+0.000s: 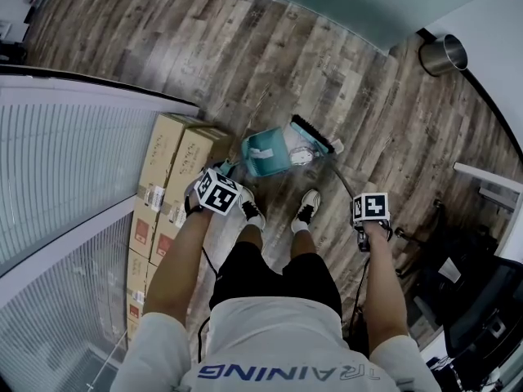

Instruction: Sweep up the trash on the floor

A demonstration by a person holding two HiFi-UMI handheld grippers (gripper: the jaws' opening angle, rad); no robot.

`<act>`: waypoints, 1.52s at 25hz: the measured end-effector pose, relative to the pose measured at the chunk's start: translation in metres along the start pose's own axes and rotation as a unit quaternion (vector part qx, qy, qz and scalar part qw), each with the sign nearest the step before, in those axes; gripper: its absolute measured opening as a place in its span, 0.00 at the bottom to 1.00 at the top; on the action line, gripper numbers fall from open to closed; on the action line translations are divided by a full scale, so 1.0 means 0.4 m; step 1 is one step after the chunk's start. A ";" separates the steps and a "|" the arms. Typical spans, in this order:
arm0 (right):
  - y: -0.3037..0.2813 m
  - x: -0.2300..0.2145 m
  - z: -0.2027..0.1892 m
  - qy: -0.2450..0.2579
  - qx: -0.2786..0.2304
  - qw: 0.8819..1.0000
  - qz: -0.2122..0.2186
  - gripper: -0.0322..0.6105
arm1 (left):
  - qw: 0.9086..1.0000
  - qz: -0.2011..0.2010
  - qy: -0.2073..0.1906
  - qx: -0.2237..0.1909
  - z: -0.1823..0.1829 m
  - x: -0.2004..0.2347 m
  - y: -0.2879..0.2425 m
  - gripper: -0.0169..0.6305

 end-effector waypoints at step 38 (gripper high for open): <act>-0.017 0.096 -0.256 -0.275 -0.034 0.948 0.159 0.21 | 1.000 -0.001 -0.001 -0.001 -0.006 -0.002 -0.002 0.16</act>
Point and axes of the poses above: the fingertips, and each gripper's own axes: y backward along the fingers, x to its left, z out of its top, the point moved 8 cm from there along y, backward along the fingers, and after that the axes turned 2 degrees about z, right-handed, at the moved point
